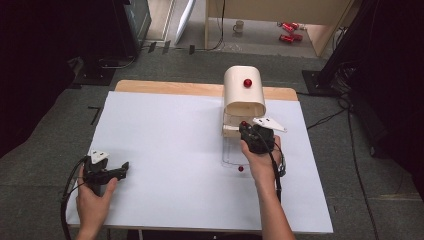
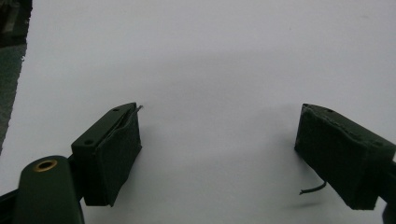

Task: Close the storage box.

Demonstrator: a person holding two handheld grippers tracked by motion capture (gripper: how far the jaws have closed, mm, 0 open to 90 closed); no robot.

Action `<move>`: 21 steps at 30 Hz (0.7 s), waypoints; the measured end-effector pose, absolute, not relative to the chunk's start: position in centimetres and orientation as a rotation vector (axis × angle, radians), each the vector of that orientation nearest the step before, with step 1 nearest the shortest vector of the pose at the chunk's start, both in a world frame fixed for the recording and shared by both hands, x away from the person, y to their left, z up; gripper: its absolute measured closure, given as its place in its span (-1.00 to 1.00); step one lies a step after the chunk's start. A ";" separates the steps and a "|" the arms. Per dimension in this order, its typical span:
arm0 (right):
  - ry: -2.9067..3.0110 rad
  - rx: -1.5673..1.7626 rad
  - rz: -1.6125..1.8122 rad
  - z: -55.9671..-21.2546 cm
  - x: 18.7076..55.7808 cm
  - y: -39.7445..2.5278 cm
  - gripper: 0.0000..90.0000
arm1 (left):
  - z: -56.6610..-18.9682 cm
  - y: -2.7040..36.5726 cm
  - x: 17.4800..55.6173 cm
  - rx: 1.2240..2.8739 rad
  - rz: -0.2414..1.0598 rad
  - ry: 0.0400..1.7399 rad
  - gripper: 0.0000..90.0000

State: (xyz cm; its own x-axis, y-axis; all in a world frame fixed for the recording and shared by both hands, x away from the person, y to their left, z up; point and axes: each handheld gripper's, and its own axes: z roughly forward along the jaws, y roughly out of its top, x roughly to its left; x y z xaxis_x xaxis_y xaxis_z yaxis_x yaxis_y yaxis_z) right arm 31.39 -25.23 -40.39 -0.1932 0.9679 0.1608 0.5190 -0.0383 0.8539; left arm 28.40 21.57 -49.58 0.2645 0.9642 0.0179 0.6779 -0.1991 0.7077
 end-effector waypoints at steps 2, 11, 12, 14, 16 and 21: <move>1.737 1.567 1.160 -40.4 31.6 -25.2 0.68 | -49.6 21.6 28.4 1.955 0.635 1.480 -0.68; 1.744 1.573 1.158 -40.4 31.7 -25.3 0.59 | -49.6 21.6 28.4 1.955 0.634 1.480 -0.68; 1.754 1.576 1.178 -40.4 31.5 -25.3 0.38 | -49.6 21.6 28.4 1.955 0.634 1.480 -0.68; 1.754 1.584 1.181 -40.3 31.3 -25.3 0.28 | -49.6 21.6 28.4 1.955 0.634 1.480 -0.68; 1.752 1.584 1.181 -40.4 30.9 -25.4 0.08 | -49.6 21.6 28.4 1.955 0.634 1.480 -0.68; 1.739 1.598 1.189 -40.9 28.8 -25.8 -0.37 | -49.6 21.6 28.4 1.954 0.634 1.480 -0.68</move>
State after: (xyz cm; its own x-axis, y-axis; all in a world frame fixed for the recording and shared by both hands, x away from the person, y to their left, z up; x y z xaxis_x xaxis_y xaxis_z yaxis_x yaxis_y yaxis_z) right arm 28.78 -25.82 -40.92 -0.1923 0.9615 0.1964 0.5321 -0.0660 0.8441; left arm 28.39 21.57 -49.59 0.2643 0.9643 0.0174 0.6775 -0.1985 0.7083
